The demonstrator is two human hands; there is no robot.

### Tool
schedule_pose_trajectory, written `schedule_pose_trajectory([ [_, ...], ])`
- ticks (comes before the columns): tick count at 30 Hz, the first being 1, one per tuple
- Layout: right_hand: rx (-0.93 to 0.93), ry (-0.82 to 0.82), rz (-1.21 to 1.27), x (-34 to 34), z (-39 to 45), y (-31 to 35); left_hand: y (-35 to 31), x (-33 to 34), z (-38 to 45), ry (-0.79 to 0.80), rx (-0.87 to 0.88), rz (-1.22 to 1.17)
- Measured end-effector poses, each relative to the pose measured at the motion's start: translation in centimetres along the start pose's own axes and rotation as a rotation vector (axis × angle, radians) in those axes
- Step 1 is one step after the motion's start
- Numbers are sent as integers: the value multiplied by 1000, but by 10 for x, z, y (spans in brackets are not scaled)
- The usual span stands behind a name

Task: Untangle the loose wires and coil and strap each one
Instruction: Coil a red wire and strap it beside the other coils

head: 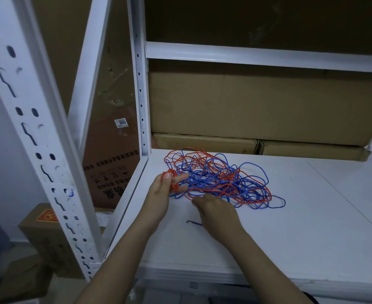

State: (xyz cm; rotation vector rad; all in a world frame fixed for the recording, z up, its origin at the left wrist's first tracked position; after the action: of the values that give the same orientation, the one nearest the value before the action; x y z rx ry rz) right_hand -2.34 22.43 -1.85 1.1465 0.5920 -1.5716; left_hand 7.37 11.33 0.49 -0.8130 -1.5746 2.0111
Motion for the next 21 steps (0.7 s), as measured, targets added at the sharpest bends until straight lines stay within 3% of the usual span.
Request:
schedule_pose_trajectory([
  [6, -317, -70, 3, -25, -10, 32, 7, -7, 1, 6, 31, 321],
  [15, -460, -300, 29, -53, -2, 30, 7, -4, -11, 242, 32, 495],
  [19, -379, -405, 76, -58, 7, 18, 3, -2, -21, 322, -87, 226],
  [21, -263, -350, 309, -54, 8, 15, -2, -1, -24, 345, -136, 76],
])
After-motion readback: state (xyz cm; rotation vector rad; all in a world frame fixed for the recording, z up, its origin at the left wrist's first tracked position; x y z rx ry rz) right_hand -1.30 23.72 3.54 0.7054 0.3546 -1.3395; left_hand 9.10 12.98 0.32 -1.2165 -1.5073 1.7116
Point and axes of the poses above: each hand's wrist, its own z-axis towards the middle knuckle, its own x-axis out of the palm, y = z × x, the point moved 3 cm from there along z, towards the middle knuckle, and after that the axes turned 7 degrees about z, right-handed, at the moved point
